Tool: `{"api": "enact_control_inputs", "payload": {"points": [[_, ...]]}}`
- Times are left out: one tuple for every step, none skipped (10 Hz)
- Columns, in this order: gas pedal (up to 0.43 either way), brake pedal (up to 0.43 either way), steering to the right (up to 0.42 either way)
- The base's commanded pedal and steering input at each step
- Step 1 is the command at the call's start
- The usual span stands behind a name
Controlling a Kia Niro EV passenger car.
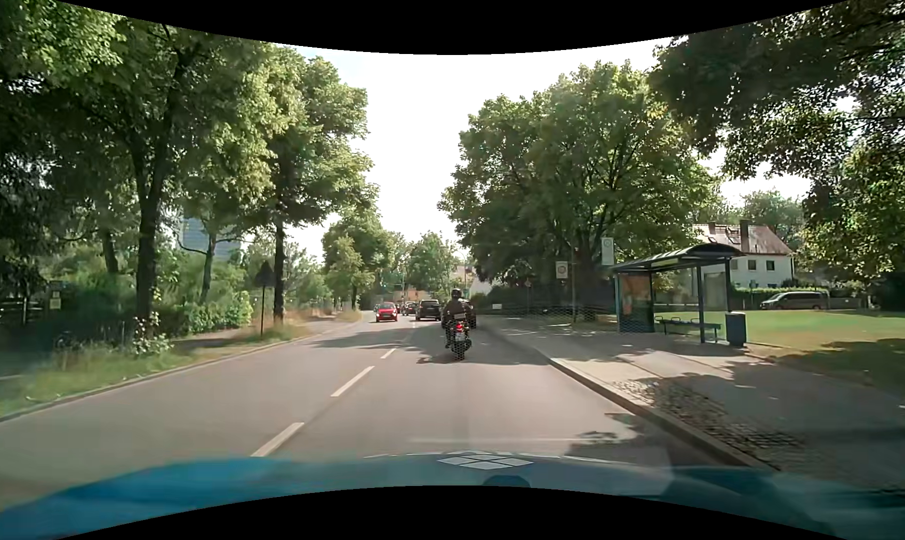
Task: Follow the waypoints while adhering to traffic rules and regulations
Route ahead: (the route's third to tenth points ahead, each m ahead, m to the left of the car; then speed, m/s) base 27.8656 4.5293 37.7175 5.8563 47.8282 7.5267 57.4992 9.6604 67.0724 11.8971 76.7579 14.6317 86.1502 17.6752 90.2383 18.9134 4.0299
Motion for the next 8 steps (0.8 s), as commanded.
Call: {"api": "enact_control_inputs", "payload": {"points": [[0.138, 0.000, -0.012], [0.150, 0.000, -0.012], [0.150, 0.000, -0.012], [0.169, 0.000, -0.012], [0.169, 0.000, -0.012], [0.169, 0.000, -0.012], [0.177, 0.000, -0.012], [0.189, 0.000, -0.012]]}}
